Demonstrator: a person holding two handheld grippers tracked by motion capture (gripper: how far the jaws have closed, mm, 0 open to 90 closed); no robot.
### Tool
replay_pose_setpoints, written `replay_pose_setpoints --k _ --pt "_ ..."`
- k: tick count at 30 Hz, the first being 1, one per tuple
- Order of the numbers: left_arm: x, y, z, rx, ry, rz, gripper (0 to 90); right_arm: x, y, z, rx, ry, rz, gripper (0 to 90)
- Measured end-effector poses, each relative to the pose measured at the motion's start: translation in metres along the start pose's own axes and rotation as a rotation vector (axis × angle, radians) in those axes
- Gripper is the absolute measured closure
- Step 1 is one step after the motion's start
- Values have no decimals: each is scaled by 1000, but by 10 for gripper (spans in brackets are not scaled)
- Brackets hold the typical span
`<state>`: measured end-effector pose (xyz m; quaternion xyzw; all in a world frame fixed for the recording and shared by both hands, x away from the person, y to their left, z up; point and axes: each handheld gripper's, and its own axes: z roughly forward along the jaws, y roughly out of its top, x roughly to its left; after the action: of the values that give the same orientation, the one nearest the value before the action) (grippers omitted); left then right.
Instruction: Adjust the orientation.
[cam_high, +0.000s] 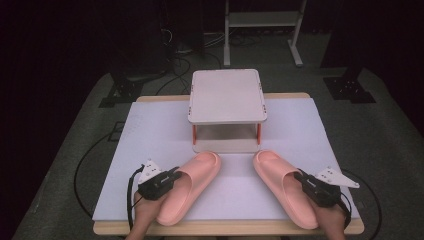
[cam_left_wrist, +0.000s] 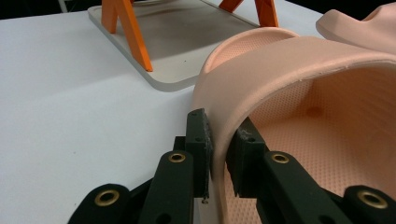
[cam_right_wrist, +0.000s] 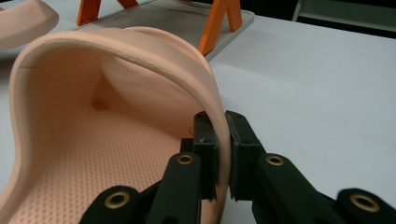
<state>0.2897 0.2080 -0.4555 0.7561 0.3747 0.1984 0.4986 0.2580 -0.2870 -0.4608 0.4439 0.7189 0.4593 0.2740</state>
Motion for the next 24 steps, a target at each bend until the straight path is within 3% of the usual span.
replay_pose_setpoints --k 11,24 --pt "3 4 -3 6 -18 6 801 1 6 0 4 54 15 833" --pt "6 31 -15 -22 -38 26 800 9 33 -3 -6 126 -17 832"
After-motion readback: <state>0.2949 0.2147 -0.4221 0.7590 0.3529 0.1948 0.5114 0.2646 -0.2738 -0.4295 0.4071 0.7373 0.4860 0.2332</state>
